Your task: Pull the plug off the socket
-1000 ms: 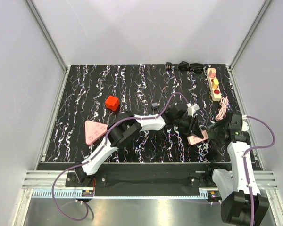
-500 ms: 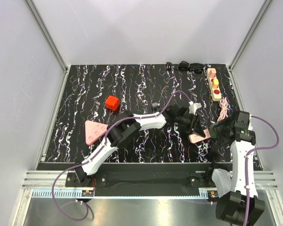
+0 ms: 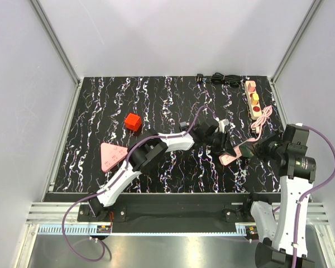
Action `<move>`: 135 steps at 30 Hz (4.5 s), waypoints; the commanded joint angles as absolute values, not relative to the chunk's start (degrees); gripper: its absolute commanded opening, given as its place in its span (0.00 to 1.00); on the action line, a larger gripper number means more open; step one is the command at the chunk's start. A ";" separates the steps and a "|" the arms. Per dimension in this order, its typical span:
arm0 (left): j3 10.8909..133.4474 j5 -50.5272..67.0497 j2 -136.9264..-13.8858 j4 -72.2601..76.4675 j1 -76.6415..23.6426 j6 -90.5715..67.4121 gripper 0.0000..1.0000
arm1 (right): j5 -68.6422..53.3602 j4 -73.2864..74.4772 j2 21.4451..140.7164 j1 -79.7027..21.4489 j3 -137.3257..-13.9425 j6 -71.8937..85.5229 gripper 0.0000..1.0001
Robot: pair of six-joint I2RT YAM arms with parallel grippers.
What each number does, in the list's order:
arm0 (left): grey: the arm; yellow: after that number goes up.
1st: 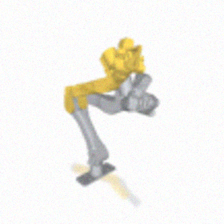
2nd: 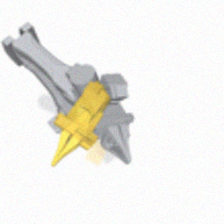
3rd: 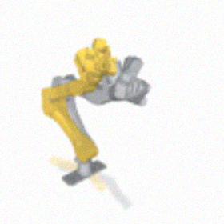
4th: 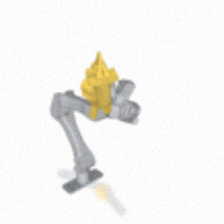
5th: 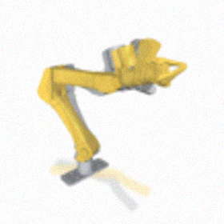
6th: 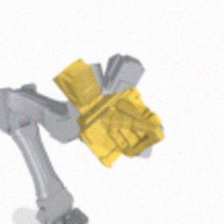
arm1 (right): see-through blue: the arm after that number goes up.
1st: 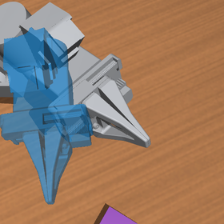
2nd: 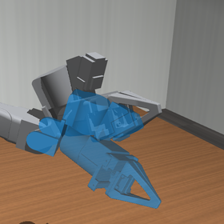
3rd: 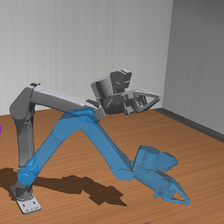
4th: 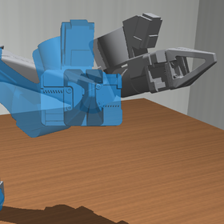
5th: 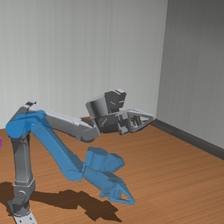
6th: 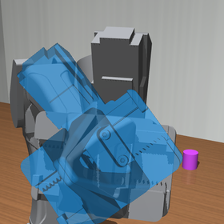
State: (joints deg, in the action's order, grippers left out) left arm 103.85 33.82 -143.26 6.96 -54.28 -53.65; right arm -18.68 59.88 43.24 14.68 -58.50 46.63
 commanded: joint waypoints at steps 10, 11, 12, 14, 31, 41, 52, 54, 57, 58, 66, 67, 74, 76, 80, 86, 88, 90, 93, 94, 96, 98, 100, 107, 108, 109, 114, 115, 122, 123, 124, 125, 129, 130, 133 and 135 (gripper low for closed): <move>99.32 26.37 -147.22 -3.87 -53.09 -52.74 0.00 | -14.69 46.34 47.63 14.50 -44.57 37.35 0.86; 99.32 26.45 -147.13 -3.78 -53.09 -52.73 0.00 | -14.50 44.93 48.07 14.50 -44.04 37.01 0.92; 99.32 26.63 -147.13 -3.78 -53.00 -52.73 0.00 | -14.24 43.96 49.03 14.59 -43.60 36.65 0.98; 99.05 26.89 -147.04 -3.69 -52.82 -52.56 0.00 | -10.82 43.25 50.62 14.59 -43.94 35.69 1.00; 96.68 28.04 -146.16 -0.53 -52.56 -53.35 0.00 | -7.11 30.95 64.51 15.91 -40.70 35.33 1.00; 96.59 28.21 -146.16 -0.35 -52.56 -53.26 0.00 | -9.41 22.94 70.92 15.91 -38.58 36.39 0.94; 95.98 28.65 -145.81 1.13 -52.56 -53.44 0.00 | -9.06 19.51 74.18 16.00 -37.53 36.21 0.75; 95.54 28.56 -145.20 1.40 -52.73 -52.57 0.03 | -8.35 19.42 74.09 16.00 -37.27 35.86 0.61; 92.39 29.44 -143.97 6.47 -52.82 -52.38 0.13 | -7.82 19.60 73.22 16.00 -36.74 35.33 0.30; 91.07 29.88 -142.75 8.77 -52.82 -52.73 0.17 | -7.74 19.51 72.60 16.00 -36.48 35.33 0.23; 85.78 35.24 -140.01 22.66 -52.73 -53.70 0.62 | -10.19 23.20 69.53 16.00 -35.33 35.59 0.00; 86.22 35.42 -140.18 23.20 -52.73 -53.96 0.63 | -10.46 23.46 68.56 16.00 -35.16 35.68 0.00; 90.43 35.60 -143.26 21.97 -52.65 -55.19 0.42 | -12.39 24.61 66.27 16.00 -34.10 35.86 0.00; 91.14 35.51 -144.22 21.45 -52.65 -55.81 0.25 | -12.65 24.70 66.44 16.00 -34.28 35.95 0.00; 95.70 33.67 -146.16 13.91 -52.73 -55.20 0.01 | -13.62 25.13 66.27 16.00 -34.72 36.30 0.00; 99.49 29.54 -147.83 5.37 -52.91 -54.84 0.00 | -13.80 26.80 63.20 16.00 -35.33 37.70 0.00; 100.10 28.74 -148.18 2.91 -53.09 -54.76 0.00 | -13.80 27.59 62.23 16.00 -36.29 37.88 0.00; 101.07 27.34 -148.45 0.45 -53.26 -54.67 0.00 | -13.97 29.00 61.44 16.00 -36.91 38.23 0.00; 103.79 26.11 -149.76 -4.02 -53.52 -54.58 0.00 | -13.27 31.02 58.81 16.00 -37.79 38.67 0.00; 104.84 26.02 -150.37 -5.43 -53.53 -54.49 0.00 | -12.92 31.63 57.23 16.00 -38.23 38.76 0.00; 107.75 25.93 -151.69 -8.33 -53.61 -54.14 0.00 | -11.34 33.31 55.82 16.00 -38.67 38.67 0.00; 109.15 24.88 -152.14 -10.36 -53.88 -53.97 0.00 | -11.86 34.45 55.28 16.00 -39.46 38.41 0.00; 109.51 24.52 -152.22 -10.55 -53.96 -53.79 0.00 | -13.26 34.72 55.72 16.00 -39.99 38.50 0.00; 101.17 34.87 -148.46 13.12 -54.05 -53.79 0.20 | -15.73 34.28 57.30 16.00 -40.17 37.97 0.00; 100.03 35.59 -147.93 15.62 -54.05 -53.79 0.26 | -16.17 34.19 57.65 16.00 -39.82 37.79 0.00; 98.45 37.25 -147.57 17.82 -54.05 -53.96 0.33 | -17.22 33.58 58.61 16.00 -39.21 37.53 0.00; 96.68 39.90 -146.60 24.69 -54.32 -54.14 0.55 | -18.90 31.47 59.68 16.00 -36.83 38.06 0.00; 96.68 40.60 -146.69 25.48 -54.40 -54.23 0.55 | -18.55 31.29 59.68 16.00 -36.74 38.23 0.00; 96.77 42.28 -146.86 27.25 -54.67 -54.40 0.44 | -19.60 30.15 60.91 16.00 -36.56 38.41 0.00; 96.85 42.01 -146.95 26.64 -54.58 -54.67 0.35 | -19.77 30.15 60.73 16.00 -36.48 38.67 0.00; 97.03 41.49 -147.13 26.20 -54.49 -54.93 0.19 | -19.69 30.23 60.38 16.00 -36.30 38.76 0.00; 97.12 41.14 -147.39 25.41 -54.32 -55.37 0.14 | -19.43 30.15 60.12 16.00 -36.30 38.93 0.00; 99.66 37.89 -148.44 18.04 -53.96 -55.72 0.00 | -19.07 31.37 57.58 16.00 -36.12 39.29 0.00; 100.28 35.10 -148.88 12.45 -53.79 -55.72 0.00 | -18.46 32.07 56.87 16.00 -35.95 39.55 0.00; 99.85 31.04 -149.50 8.97 -53.00 -58.61 0.00 | -17.84 33.39 52.66 16.00 -34.90 40.95 0.00; 98.44 29.36 -149.24 8.35 -52.47 -61.96 0.00 | -17.58 34.19 49.33 16.00 -35.07 41.39 0.00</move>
State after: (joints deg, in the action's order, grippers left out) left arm 100.53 44.27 -145.53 22.39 -54.68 -56.97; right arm -11.07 33.12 56.14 16.58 -33.15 38.72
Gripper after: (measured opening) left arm 0.351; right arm 0.665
